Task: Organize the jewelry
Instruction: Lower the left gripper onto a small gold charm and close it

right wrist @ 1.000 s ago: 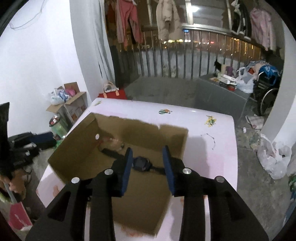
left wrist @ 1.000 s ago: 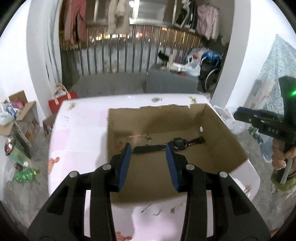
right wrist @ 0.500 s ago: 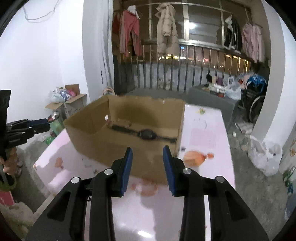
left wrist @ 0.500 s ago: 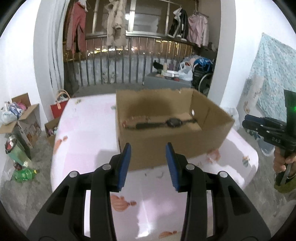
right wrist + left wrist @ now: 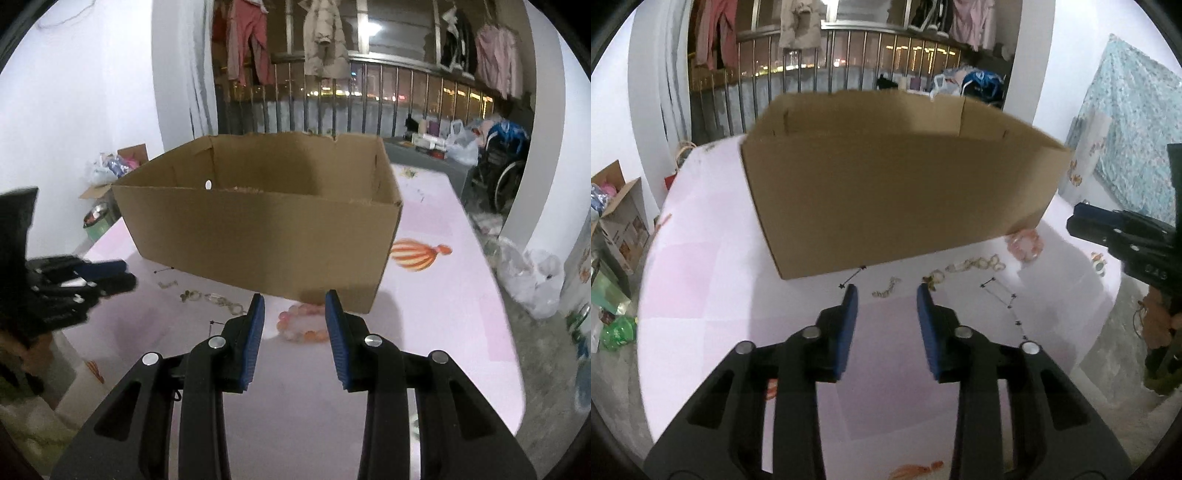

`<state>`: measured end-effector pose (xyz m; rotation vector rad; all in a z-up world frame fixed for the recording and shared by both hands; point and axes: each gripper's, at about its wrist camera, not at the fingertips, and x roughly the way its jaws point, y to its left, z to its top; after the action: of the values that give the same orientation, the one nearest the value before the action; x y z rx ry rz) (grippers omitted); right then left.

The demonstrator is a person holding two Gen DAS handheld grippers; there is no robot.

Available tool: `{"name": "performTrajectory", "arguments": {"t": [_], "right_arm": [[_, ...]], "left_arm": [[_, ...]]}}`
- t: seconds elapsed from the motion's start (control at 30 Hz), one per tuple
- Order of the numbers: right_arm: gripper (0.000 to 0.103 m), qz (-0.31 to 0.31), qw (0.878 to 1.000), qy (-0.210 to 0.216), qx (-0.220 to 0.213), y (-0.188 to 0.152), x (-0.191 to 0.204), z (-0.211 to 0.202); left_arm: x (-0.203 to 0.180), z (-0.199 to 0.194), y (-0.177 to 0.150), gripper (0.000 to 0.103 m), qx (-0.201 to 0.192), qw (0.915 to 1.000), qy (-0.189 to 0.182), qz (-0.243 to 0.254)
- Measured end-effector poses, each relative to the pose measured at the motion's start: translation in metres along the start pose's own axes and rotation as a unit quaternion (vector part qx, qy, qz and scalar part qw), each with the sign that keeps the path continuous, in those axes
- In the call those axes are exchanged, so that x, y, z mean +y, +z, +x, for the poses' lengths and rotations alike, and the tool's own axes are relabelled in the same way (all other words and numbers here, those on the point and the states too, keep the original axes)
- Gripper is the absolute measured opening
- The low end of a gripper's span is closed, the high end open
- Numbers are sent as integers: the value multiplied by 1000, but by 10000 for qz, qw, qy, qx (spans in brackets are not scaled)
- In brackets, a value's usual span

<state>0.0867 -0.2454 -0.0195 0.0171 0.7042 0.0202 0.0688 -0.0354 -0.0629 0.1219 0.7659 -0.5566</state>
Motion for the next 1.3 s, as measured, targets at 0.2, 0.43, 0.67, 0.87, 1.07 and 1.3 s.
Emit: {"name": "performTrajectory", "arguments": {"t": [0.2,0.43,0.67,0.87,1.07,1.3], "right_arm": [[33,183,9997,90,123,-2,-2,15],[33,268,9994,106,209,-3,-6,26],[33,312,9990,150,276,-3,-7,33],[33,335,9989,148,287,-2,-9,33],[33,365,9989,136,243,-1,-11,29],[33,264,9993,130,243,-4,-9,22]], "left_arm": [[-6,26,0,17,257,9991,89,313],[-6,38,3,13,330,9984,176,418],[-9,41,6,12,325,9976,200,576],[-16,41,4,3,276,9968,213,725],[-18,40,7,0,245,9967,248,734],[-11,28,0,0,303,9977,321,510]]}}
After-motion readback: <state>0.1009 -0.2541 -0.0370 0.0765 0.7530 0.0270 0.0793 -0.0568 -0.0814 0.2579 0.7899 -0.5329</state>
